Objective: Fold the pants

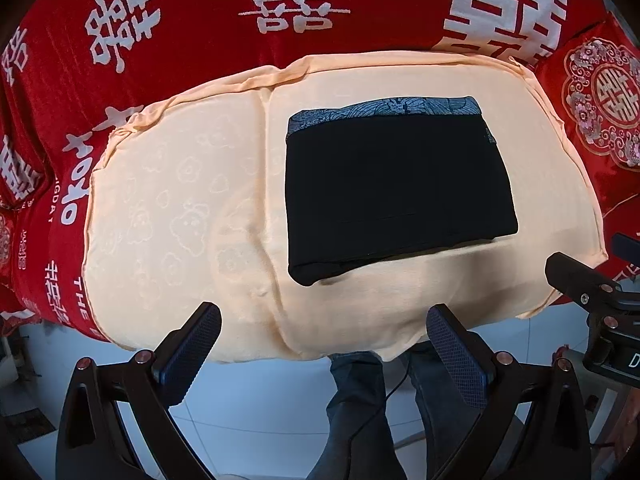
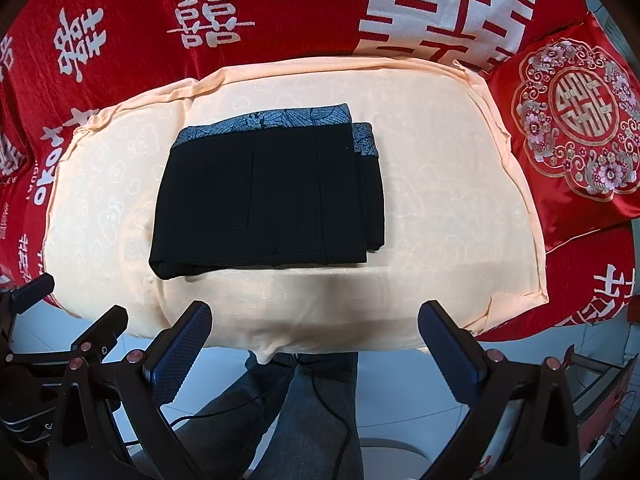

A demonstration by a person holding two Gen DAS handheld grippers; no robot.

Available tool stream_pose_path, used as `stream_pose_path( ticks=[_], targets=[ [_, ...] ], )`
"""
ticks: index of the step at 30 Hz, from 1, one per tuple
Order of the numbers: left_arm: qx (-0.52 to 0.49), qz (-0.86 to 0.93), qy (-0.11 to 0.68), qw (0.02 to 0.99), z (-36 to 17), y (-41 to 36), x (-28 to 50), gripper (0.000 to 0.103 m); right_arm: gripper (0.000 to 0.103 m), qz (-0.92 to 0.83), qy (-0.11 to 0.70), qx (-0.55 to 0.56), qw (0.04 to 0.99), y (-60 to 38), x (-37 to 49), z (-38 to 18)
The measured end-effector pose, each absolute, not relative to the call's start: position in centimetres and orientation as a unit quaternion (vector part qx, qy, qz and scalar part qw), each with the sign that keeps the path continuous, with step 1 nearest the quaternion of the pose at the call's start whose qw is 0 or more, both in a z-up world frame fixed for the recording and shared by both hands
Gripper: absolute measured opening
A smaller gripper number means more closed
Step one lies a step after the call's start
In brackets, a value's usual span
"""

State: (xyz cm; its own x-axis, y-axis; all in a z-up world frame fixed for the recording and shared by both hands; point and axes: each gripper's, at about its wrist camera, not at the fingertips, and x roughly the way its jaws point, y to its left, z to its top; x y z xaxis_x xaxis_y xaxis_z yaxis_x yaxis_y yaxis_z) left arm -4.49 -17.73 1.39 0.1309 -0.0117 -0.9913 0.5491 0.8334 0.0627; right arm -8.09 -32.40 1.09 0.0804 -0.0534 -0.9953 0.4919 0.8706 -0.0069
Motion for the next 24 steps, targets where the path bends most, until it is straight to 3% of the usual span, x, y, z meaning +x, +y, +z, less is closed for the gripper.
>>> stream_pose_path(
  ticks=[24],
  targets=[
    [0.213,-0.192,0.63,0.722,1.18,-18.24,-4.22,0.103,0.103,-0.189,0.652,0.17,0.715,-32.63,-8.09,0.97]
  ],
)
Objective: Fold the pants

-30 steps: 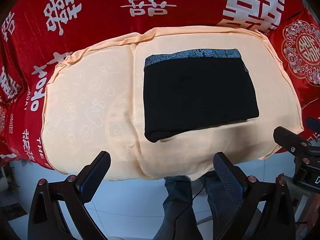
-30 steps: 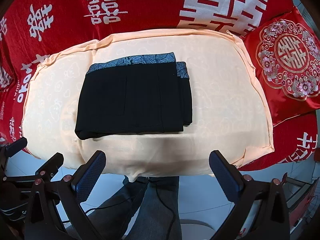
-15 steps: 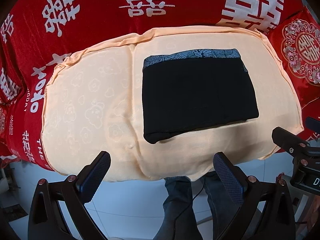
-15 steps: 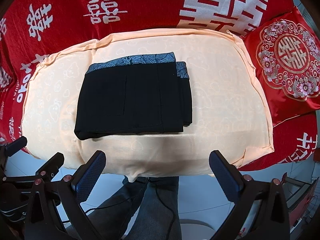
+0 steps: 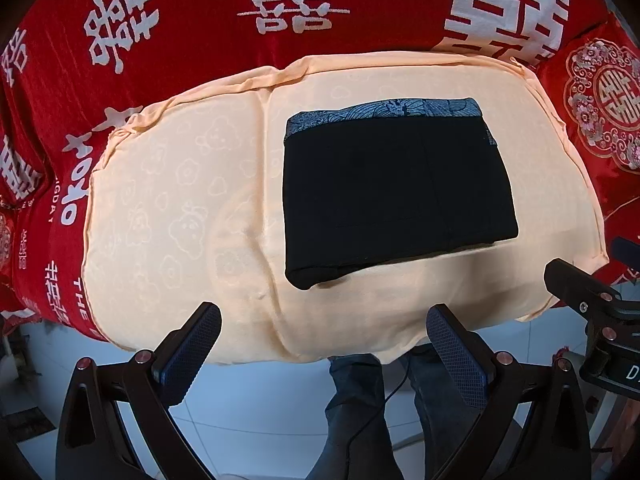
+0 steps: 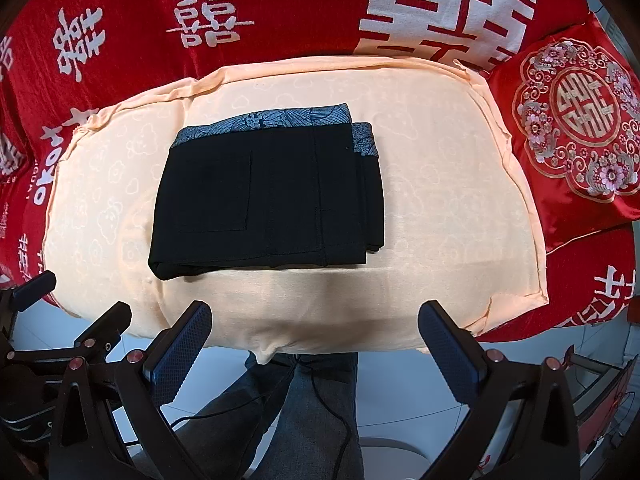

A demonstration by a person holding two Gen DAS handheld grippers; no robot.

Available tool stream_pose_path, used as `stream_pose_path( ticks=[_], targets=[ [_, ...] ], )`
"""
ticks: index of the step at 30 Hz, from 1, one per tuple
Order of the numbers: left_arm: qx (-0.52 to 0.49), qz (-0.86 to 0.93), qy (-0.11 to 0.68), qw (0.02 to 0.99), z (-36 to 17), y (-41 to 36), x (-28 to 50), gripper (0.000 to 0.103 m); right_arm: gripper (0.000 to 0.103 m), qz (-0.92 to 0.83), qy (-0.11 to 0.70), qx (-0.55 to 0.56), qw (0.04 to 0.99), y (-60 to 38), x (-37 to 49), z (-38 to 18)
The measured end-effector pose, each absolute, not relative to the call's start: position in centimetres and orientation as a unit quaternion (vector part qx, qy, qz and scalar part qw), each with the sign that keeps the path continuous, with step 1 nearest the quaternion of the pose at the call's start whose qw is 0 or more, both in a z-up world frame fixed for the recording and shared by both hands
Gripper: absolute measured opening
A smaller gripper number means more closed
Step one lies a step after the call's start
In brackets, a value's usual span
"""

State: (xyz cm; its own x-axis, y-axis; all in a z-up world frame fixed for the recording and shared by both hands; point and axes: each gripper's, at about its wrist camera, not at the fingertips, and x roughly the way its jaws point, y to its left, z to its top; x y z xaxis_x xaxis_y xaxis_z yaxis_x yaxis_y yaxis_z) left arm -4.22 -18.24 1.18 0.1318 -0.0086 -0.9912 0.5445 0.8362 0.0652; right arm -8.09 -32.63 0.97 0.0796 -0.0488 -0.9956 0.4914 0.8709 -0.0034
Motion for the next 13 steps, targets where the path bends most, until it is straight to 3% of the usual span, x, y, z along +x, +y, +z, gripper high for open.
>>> stream_pose_path(
  ticks=[13],
  targets=[
    [0.22,-0.197,0.621,0.726,1.3,-18.63,-4.45,0.103,0.103,-0.187,0.652,0.169,0.715,-32.96,-8.13,0.77]
  ],
)
